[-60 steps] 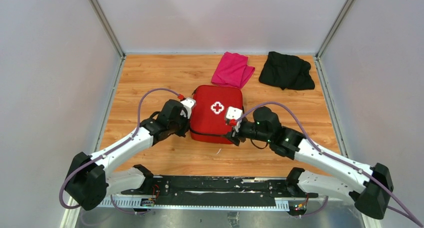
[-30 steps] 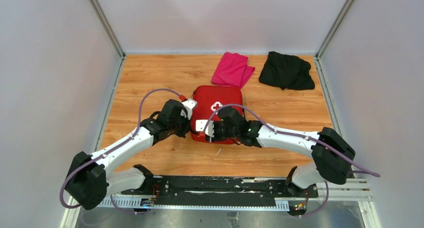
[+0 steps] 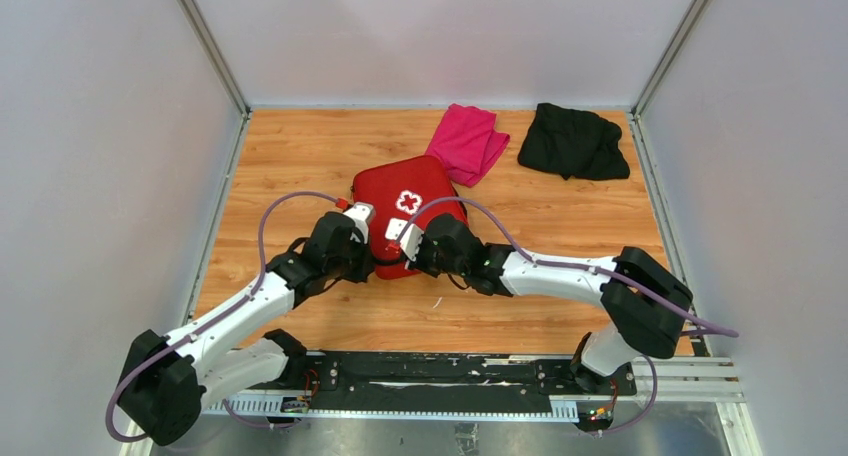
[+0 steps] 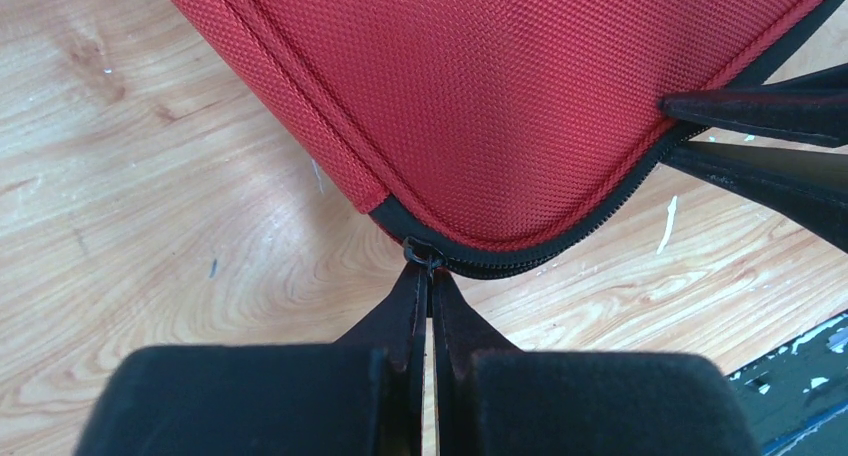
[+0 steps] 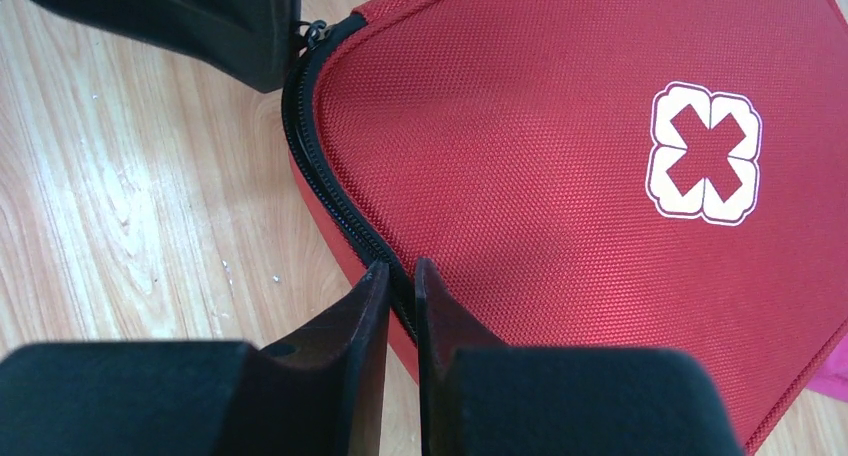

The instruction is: Organize the medicine kit

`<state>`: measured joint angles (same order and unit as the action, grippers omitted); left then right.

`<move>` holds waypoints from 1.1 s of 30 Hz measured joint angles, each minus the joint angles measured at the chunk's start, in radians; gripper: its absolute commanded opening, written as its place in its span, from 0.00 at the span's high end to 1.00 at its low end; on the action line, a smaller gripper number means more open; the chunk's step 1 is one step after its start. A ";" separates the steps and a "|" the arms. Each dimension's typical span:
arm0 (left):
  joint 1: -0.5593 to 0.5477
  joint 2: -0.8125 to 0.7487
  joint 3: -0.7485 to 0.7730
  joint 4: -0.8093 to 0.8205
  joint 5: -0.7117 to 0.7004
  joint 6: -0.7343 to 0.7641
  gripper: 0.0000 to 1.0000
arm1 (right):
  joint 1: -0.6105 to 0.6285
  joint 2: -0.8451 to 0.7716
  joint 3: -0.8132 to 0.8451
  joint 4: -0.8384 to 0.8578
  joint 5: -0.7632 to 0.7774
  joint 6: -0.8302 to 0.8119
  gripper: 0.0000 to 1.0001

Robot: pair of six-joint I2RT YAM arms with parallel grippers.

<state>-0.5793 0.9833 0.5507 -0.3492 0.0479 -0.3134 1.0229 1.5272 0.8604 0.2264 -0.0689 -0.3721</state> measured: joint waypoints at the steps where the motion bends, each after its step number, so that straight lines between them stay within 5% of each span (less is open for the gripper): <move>1: -0.003 -0.002 -0.006 0.009 -0.005 -0.013 1.00 | 0.000 0.002 0.000 0.004 0.002 0.010 0.91; 8: -0.029 0.017 -0.011 0.038 -0.038 -0.070 1.00 | 0.001 0.003 0.001 0.010 0.004 0.032 0.85; 16: -0.056 -0.050 -0.031 0.020 -0.116 -0.091 1.00 | -0.007 -0.184 -0.072 -0.014 -0.005 0.045 0.54; 22: -0.056 -0.067 -0.033 -0.013 -0.170 -0.074 1.00 | -0.167 -0.318 -0.037 -0.054 0.011 0.150 0.49; 33: -0.029 0.039 0.063 -0.072 -0.250 0.075 1.00 | -0.489 -0.021 0.317 -0.322 -0.047 0.426 0.40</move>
<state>-0.6086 1.0225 0.6132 -0.4217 -0.2020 -0.2382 0.5339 1.5066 1.1774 -0.0952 -0.1162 0.0540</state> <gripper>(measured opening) 0.020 0.577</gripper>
